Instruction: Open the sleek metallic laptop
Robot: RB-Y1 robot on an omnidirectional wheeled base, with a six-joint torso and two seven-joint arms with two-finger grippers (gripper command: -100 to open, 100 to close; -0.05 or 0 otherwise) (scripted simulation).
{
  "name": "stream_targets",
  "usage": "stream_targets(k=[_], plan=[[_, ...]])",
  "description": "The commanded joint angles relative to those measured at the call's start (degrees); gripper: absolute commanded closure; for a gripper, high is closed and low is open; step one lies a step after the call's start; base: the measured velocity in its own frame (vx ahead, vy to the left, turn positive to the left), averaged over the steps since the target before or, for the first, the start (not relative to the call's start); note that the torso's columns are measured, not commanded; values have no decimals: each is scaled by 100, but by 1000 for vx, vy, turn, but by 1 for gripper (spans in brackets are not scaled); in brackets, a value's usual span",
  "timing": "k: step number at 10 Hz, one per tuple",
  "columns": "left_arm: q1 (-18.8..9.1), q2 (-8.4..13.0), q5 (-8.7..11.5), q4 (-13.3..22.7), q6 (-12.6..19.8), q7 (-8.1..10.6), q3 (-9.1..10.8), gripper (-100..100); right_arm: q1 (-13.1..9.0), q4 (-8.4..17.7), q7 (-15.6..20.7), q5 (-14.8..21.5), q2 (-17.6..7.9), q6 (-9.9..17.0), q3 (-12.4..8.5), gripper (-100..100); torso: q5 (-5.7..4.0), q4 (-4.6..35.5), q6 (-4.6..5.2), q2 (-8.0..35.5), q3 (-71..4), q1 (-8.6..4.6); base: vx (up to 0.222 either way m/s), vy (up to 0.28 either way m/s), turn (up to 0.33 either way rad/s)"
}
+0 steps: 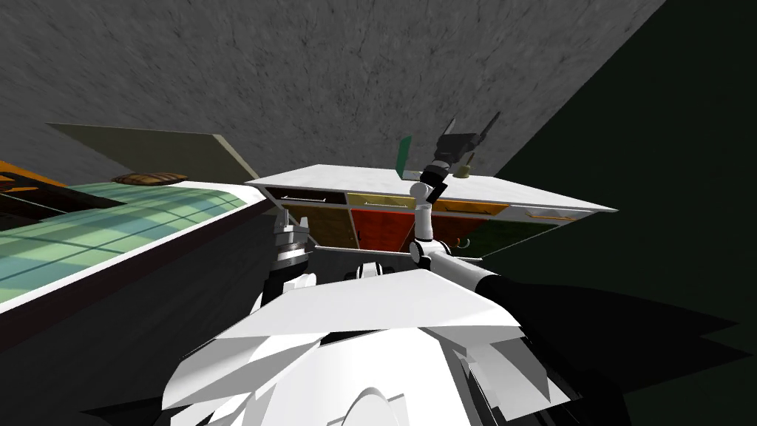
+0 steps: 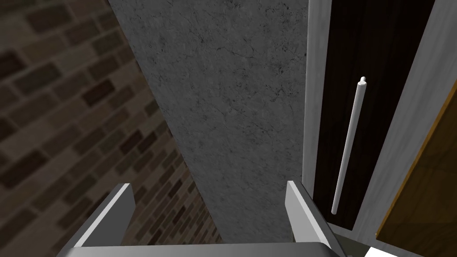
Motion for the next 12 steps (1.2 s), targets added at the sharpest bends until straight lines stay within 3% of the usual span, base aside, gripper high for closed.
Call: stream_targets(k=[1,3,4,5,6,7,8,9,10,11,12], plan=[[1,0,0,0,0,0,0,0,-469,370,-25,-448,-8,-196,-185,-100,0,1,5,-1,0,0,-8,-50,192],[1,0,0,0,0,0,1,0,-715,370,-25,-622,-8,-196,-185,-100,1,1,5,-1,-1,2,-9,-34,34],[1,0,0,0,0,0,1,0,-930,604,-34,-879,-6,-298,-320,-100,2,1,4,-1,0,10,-8,-36,154],[0,0,0,0,0,0,0,0,-1073,604,-34,-982,-6,-298,-320,-100,3,0,-2,-1,-1,5,-6,-39,141],[1,0,0,0,0,0,0,0,-1266,841,-42,-1179,2,-396,-457,-100,1,1,3,-1,-1,4,-13,-52,200],[0,0,0,0,0,0,0,0,-1413,841,-42,-1338,2,-396,-457,-100,0,0,0,0,0,-1,-9,-47,76],[1,0,0,0,0,0,1,0,-1618,1081,-50,-1518,18,-490,-595,-100,0,1,6,0,0,0,-6,-68,160],[1,0,0,0,0,0,1,0,-1733,1081,-50,-1690,18,-490,-595,-100,-1,0,0,-1,-1,-4,-9,-67,98],[1,0,0,0,0,0,1,0,-1936,1322,-57,-1865,42,-579,-734,-100,-1,1,5,0,0,-1,-12,-71,165],[1,0,0,0,0,0,1,0,-2035,1322,-57,-2038,42,-579,-734,-100,1,1,0,0,0,2,-3,-60,104],[1,0,0,0,0,0,1,0,-2258,1563,-63,-2222,75,-665,-872,-100,2,0,4,-2,-1,7,5,-73,162]])
